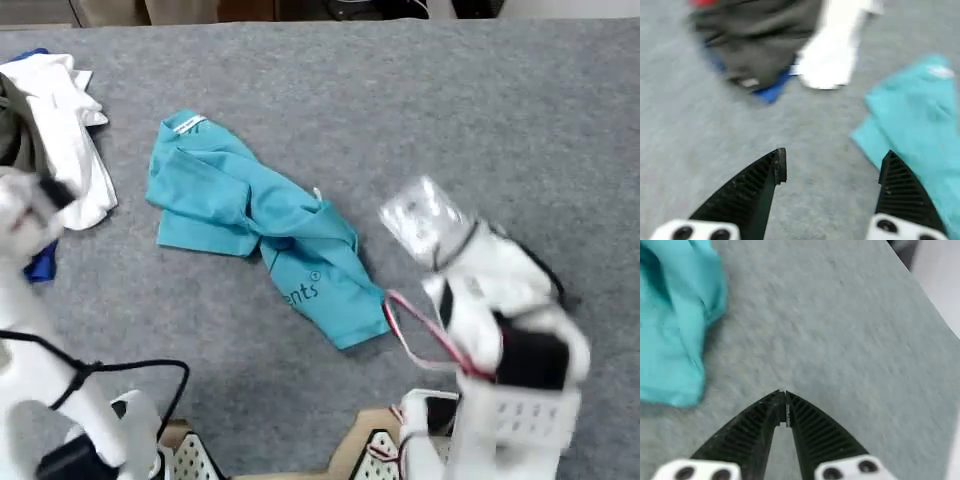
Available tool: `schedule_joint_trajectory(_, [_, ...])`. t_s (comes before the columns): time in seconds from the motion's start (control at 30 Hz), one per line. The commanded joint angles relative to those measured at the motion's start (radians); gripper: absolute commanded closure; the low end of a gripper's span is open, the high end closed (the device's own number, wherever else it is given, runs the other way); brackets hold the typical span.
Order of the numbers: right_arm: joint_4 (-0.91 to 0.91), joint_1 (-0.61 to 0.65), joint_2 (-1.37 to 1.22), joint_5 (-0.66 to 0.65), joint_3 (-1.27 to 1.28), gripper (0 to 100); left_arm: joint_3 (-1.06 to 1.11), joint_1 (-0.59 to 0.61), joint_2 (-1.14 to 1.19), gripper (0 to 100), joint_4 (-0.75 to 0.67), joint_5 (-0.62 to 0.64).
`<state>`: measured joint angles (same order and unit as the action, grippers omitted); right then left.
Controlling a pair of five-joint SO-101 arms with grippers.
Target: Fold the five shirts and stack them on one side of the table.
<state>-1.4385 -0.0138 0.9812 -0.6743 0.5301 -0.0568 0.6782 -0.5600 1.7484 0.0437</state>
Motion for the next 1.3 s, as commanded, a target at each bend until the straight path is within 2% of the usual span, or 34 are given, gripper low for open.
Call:
schedule_joint_trajectory(0.0, [-0.005, 0.186, -0.272, 0.083, -0.251, 99.0, 0.080, 0.213, -0.041, 70, 0.011, -0.003])
schedule_joint_trajectory(0.07, [-0.017, 0.298, -0.427, 0.123, -0.372, 98.7, 0.126, 0.293, -0.041, 70, 0.009, -0.003])
schedule_joint_trajectory(0.17, [-0.046, 0.444, -0.670, 0.187, -0.567, 92.4, 0.198, 0.381, -0.039, 70, 0.009, -0.003])
schedule_joint_trajectory(0.3, [-0.069, 0.561, -1.010, 0.242, -0.862, 90.3, 0.279, 0.453, -0.041, 70, 0.009, -0.003])
schedule_joint_trajectory(0.63, [-0.123, 0.742, -1.739, 0.242, -1.699, 90.0, 0.443, 0.476, -0.045, 70, 0.009, -0.003])
schedule_joint_trajectory(0.83, [-0.018, 0.780, -2.063, 0.249, -2.114, 90.0, 0.493, 0.473, -0.045, 70, 0.003, -0.003])
schedule_joint_trajectory(0.97, [0.121, 0.780, -2.184, 0.249, -2.193, 89.9, 0.535, 0.474, -0.047, 70, -0.080, -0.003])
schedule_joint_trajectory(1.07, [0.190, 0.780, -2.210, 0.265, -2.164, 85.9, 0.588, 0.477, -0.047, 70, -0.170, -0.003])
schedule_joint_trajectory(1.17, [0.267, 0.774, -2.215, 0.356, -2.114, 80.0, 0.638, 0.477, -0.047, 70, -0.241, -0.003])
schedule_joint_trajectory(1.27, [0.325, 0.773, -2.215, 0.365, -2.040, 80.4, 0.672, 0.474, -0.047, 70, -0.284, -0.003])
